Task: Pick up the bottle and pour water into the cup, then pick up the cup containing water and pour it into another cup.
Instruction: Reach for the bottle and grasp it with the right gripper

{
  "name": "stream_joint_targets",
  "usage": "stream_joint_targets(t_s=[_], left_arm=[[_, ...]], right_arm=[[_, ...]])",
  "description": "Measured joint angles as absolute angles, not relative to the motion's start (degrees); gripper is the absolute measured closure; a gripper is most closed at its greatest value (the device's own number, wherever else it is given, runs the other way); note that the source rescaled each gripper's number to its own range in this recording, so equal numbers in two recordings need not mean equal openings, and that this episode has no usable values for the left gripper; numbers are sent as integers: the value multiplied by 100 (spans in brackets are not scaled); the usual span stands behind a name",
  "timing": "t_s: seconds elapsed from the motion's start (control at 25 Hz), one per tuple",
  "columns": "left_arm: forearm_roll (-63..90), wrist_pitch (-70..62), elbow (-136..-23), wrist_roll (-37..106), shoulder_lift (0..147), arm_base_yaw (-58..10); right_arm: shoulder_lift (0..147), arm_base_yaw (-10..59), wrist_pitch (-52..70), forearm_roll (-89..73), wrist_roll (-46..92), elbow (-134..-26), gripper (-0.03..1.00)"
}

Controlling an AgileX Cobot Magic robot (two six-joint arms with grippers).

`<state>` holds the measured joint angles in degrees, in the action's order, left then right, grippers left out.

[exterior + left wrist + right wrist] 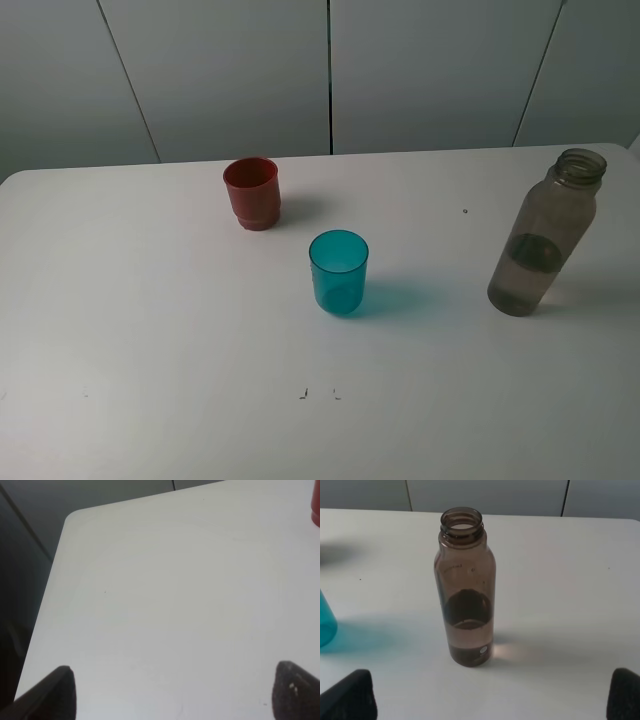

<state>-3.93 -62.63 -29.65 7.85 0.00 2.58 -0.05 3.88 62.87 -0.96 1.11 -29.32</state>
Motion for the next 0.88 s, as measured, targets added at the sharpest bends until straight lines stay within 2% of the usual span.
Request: stream_joint_targets(t_s=[0.56,0.88], left_arm=[[-393,-6263,-2965,785,0,258],[-393,-6263,-2965,785,0,258]], right_arm=[[130,388,6237,-249,99,-3026,-3],[2159,388,5435,-332,88,-3503,-3]])
